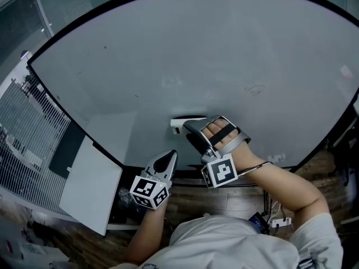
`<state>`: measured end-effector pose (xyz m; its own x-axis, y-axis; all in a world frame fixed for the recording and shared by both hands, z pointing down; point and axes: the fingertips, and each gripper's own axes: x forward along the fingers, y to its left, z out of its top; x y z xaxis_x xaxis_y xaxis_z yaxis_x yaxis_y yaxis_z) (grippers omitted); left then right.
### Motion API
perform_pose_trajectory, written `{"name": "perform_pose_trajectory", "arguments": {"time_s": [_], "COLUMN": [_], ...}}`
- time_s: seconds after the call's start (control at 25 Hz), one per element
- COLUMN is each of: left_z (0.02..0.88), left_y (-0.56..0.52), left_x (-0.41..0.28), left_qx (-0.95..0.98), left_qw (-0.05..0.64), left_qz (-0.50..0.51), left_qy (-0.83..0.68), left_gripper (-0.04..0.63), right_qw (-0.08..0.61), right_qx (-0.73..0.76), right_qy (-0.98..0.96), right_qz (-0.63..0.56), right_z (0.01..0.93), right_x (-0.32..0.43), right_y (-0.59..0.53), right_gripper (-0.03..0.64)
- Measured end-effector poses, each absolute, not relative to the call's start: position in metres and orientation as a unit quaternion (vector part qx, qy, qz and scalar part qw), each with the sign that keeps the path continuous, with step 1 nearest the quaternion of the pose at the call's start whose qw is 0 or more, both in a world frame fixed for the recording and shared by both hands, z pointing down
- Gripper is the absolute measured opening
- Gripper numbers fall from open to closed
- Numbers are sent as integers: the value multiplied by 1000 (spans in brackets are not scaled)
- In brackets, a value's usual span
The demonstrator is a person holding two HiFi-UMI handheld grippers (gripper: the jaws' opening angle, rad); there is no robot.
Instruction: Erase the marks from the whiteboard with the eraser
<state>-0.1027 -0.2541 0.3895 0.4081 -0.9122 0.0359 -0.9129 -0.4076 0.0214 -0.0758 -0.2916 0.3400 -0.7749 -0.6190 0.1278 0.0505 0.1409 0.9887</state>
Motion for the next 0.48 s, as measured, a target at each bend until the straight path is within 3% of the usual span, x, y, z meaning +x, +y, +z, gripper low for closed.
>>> {"name": "perform_pose_trajectory", "arguments": {"time_s": [0.24, 0.48], "left_z": [385, 371], "left_y": [-242, -238], "left_x": [-103, -122], "left_qx": [837, 836], "left_qw": [13, 1], "left_qz": [11, 13], "left_qy": [-548, -549], "left_gripper": [8, 8], "right_qw": [261, 216], "right_qx": [213, 249], "right_qy": [-698, -692], "right_qz": [-632, -643], "right_z": [314, 228], "right_x": [-70, -76], "right_y": [-295, -294], "right_gripper": [238, 238]}}
